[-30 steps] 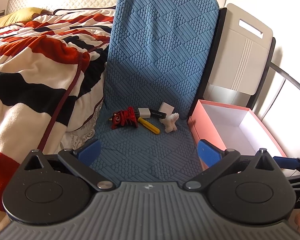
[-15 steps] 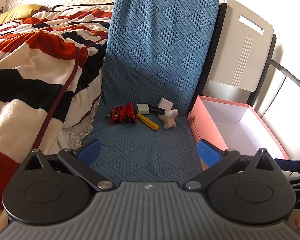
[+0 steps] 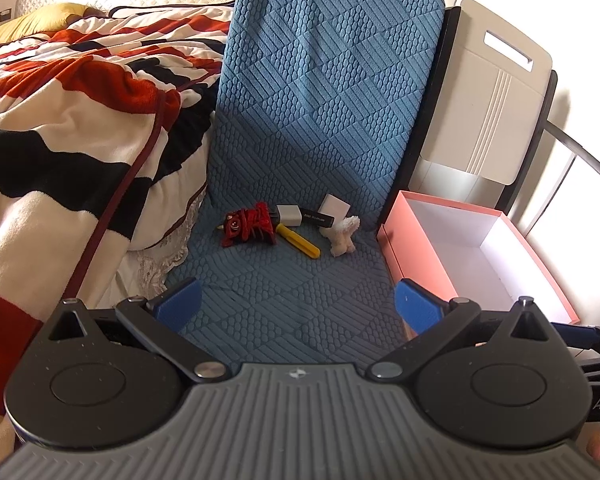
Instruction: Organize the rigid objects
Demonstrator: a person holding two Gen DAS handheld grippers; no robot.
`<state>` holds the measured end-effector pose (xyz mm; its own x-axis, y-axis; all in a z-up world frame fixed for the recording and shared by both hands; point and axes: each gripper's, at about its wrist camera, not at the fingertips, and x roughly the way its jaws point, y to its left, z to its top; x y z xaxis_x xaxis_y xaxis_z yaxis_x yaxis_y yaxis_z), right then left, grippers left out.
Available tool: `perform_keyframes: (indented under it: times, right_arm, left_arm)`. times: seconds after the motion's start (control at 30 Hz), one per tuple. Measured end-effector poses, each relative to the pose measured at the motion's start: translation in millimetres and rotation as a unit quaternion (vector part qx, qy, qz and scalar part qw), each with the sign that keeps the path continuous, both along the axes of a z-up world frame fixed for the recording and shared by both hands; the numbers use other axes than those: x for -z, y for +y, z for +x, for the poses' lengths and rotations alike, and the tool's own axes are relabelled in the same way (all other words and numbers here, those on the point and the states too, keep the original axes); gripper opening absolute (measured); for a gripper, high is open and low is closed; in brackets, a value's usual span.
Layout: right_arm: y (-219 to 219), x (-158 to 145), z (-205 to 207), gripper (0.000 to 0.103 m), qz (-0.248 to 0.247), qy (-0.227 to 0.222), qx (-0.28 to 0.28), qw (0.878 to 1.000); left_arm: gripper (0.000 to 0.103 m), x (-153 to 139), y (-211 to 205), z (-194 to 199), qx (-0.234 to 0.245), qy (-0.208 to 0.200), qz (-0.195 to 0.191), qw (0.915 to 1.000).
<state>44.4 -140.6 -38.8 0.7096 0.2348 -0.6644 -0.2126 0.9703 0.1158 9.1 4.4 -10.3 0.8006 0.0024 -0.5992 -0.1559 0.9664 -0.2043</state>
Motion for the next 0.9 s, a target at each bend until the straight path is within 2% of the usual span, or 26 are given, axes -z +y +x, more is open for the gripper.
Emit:
perform_keyframes:
  times: [0.47, 0.9]
  right_arm:
    - [0, 1, -1, 0.103, 0.000, 0.001, 0.001, 1.000]
    - [-2, 7, 2, 0.103, 0.002, 0.012, 0.001, 1.000]
  left_arm:
    - [0.103, 0, -1, -1, -0.002, 0.000, 0.002, 1.0000]
    - [0.103, 16, 4, 5, -0.011, 0.016, -0.001, 0.9998]
